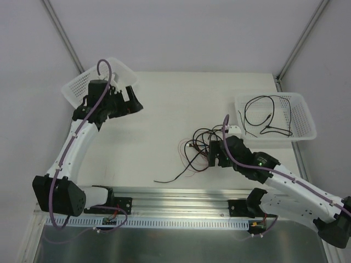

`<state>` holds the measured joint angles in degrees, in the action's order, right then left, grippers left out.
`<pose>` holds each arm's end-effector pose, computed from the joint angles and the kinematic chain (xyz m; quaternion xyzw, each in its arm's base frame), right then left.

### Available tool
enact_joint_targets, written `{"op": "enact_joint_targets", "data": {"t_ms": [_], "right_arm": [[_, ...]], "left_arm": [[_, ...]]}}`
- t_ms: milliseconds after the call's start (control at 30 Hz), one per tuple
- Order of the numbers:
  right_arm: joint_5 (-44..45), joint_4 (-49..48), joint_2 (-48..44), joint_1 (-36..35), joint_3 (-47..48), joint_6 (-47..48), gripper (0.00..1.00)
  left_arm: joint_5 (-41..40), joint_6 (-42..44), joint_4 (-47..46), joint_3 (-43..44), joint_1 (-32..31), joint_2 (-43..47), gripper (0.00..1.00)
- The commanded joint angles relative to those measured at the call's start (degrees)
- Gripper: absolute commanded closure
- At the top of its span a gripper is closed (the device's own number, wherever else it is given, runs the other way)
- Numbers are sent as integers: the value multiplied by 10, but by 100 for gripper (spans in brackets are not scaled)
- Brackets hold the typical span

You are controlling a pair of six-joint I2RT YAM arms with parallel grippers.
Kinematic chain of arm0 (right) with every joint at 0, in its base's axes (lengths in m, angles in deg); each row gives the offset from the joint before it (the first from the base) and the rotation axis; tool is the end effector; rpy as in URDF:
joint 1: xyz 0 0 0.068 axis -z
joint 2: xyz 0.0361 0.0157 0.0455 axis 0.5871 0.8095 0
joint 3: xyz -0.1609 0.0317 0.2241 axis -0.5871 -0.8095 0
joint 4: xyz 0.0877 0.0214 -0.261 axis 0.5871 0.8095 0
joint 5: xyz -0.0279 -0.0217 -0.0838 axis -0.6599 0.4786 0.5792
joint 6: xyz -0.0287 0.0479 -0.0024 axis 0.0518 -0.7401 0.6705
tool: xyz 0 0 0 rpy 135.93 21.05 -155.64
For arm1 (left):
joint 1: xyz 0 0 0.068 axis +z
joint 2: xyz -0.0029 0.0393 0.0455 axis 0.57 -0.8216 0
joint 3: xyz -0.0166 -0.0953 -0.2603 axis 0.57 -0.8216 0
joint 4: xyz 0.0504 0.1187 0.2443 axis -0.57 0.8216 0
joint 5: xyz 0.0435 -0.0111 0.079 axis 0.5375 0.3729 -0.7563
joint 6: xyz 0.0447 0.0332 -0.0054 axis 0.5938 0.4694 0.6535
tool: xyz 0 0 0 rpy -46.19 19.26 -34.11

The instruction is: Untangle the cables

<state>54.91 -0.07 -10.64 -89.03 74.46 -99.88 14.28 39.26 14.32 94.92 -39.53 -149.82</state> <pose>0.1197 0.1371 0.2711 -0.1864 0.8765 0.1170 0.4282 0.3071 -0.0335 0.3709 -0.0810 0.8521 -0.2046 0.4749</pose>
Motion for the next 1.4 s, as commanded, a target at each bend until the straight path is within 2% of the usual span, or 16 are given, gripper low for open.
{"op": "enact_joint_targets", "data": {"t_ms": [0, 133, 333, 467, 633, 733, 800, 833, 933, 1067, 1200, 1367], "right_arm": [[58, 26, 42, 37, 40, -39, 11], [39, 1, 71, 114, 27, -75, 14], [48, -64, 128, 172, 13, -119, 17], [78, -112, 191, 178, 13, -151, 26], [123, -133, 291, 180, 34, -170, 35], [138, -163, 314, 178, 41, -143, 51], [142, -175, 319, 163, 57, -104, 67], [143, -172, 317, 154, 70, -88, 81], [150, -147, 309, 88, 143, -1, 98], [97, -88, 318, 6, 268, 95, 99], [73, -44, 320, -35, 390, 149, 99], [38, -47, 298, -69, 453, 220, 99]], "left_arm": [[104, 59, 37, -92, -42, 58, 1], [128, 85, 38, -169, -84, 109, 1], [80, 111, 8, -257, -126, 130, 1], [97, 91, 1, -264, -126, 130, 1], [56, 91, 0, -274, -126, 143, 1], [56, 92, 0, -278, -126, 153, 1], [58, 93, -1, -277, -126, 154, 1], [62, 93, -1, -277, -125, 157, 1], [65, 94, -2, -274, -126, 160, 1], [77, 94, -5, -275, -125, 164, 1], [79, 94, -9, -278, -126, 170, 1], [85, 96, -18, -282, -126, 186, 1]]}}
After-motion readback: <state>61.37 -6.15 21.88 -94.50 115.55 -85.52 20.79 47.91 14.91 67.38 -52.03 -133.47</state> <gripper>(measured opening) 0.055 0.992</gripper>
